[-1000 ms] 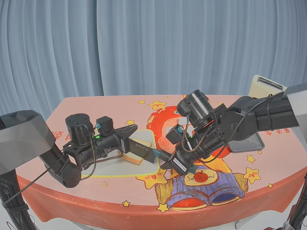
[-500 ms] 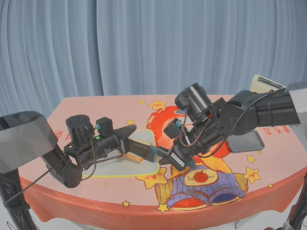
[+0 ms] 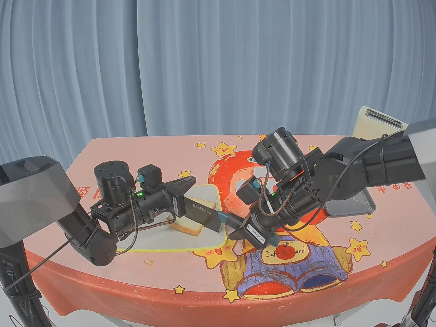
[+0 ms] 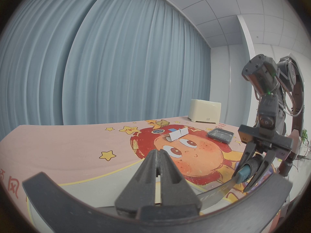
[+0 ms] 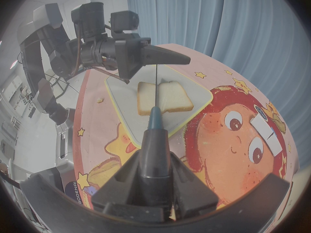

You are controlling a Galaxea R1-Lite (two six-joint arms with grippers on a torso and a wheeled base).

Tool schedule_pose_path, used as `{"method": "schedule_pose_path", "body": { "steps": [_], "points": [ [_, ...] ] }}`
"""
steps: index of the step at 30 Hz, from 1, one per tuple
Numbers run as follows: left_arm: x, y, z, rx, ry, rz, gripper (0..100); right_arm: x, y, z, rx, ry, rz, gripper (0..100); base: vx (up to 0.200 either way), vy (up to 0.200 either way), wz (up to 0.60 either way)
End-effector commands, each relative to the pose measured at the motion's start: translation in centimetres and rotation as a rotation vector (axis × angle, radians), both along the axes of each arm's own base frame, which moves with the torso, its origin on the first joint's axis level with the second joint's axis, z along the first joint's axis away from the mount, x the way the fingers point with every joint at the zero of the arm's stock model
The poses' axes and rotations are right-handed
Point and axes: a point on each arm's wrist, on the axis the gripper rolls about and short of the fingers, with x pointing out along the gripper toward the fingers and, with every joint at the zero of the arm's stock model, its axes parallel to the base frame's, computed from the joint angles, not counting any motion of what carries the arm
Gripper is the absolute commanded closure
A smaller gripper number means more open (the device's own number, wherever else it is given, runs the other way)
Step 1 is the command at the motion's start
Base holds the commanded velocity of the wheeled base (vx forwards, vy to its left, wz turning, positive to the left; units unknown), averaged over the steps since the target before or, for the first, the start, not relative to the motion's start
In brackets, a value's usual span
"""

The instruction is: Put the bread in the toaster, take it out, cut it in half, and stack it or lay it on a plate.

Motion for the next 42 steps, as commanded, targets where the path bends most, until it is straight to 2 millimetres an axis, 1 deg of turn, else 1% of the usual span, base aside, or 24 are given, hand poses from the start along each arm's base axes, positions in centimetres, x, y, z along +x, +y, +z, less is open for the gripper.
{"method": "schedule_pose_path", "body": {
  "steps": [1,5,6,8,11,14,24,27,28,30,36,39,42],
  "points": [
    [-0.1,0.0,0.8,-0.005,-0.010,0.001,100,0.0,0.0,-0.1,-0.009,0.004,0.000,100,0.000,0.000,0.00],
    [-0.3,0.2,-0.1,0.009,0.024,0.005,100,0.3,0.6,1.1,0.017,-0.036,0.000,100,0.000,0.000,0.00],
    [-0.3,0.2,-0.1,0.009,0.024,0.005,100,0.3,0.6,1.1,0.017,-0.036,0.000,100,0.000,0.000,0.00],
    [-0.3,0.4,-0.7,0.017,0.043,0.008,100,0.5,1.0,2.0,0.034,-0.060,0.003,100,0.000,0.000,0.00],
    [-0.1,0.4,-1.2,0.022,0.055,0.010,100,0.5,1.2,2.5,0.038,-0.074,0.001,100,0.000,0.000,0.00],
    [-0.1,0.3,-1.2,0.021,0.054,0.008,100,0.4,1.1,2.1,0.028,-0.063,-0.004,100,0.000,0.000,0.00],
    [0.0,0.3,-0.6,0.014,0.037,0.008,100,-0.2,0.2,-0.3,-0.028,-0.001,-0.010,100,0.000,0.000,0.00],
    [0.1,0.2,-0.2,0.009,0.023,0.007,100,-0.2,0.0,-0.7,-0.029,0.003,-0.012,100,0.000,0.000,0.00],
    [0.2,0.2,0.3,0.003,0.010,0.007,100,-0.1,0.0,-0.7,-0.025,-0.002,-0.013,100,0.000,0.000,0.00],
    [0.1,0.2,0.8,-0.001,0.002,0.006,100,0.0,0.0,-0.6,-0.017,-0.013,-0.016,100,0.000,0.000,0.00],
    [-0.1,0.5,-0.1,0.014,0.041,0.013,100,0.3,0.4,1.0,0.015,-0.050,-0.016,100,0.000,0.000,0.00],
    [-0.5,0.6,-0.6,0.022,0.061,0.013,100,0.4,0.9,1.8,0.036,-0.075,-0.009,100,0.000,0.000,0.00],
    [-0.4,0.6,-0.7,0.022,0.059,0.013,100,0.4,1.1,1.7,0.037,-0.074,-0.006,100,0.000,0.000,0.00]
  ]
}}
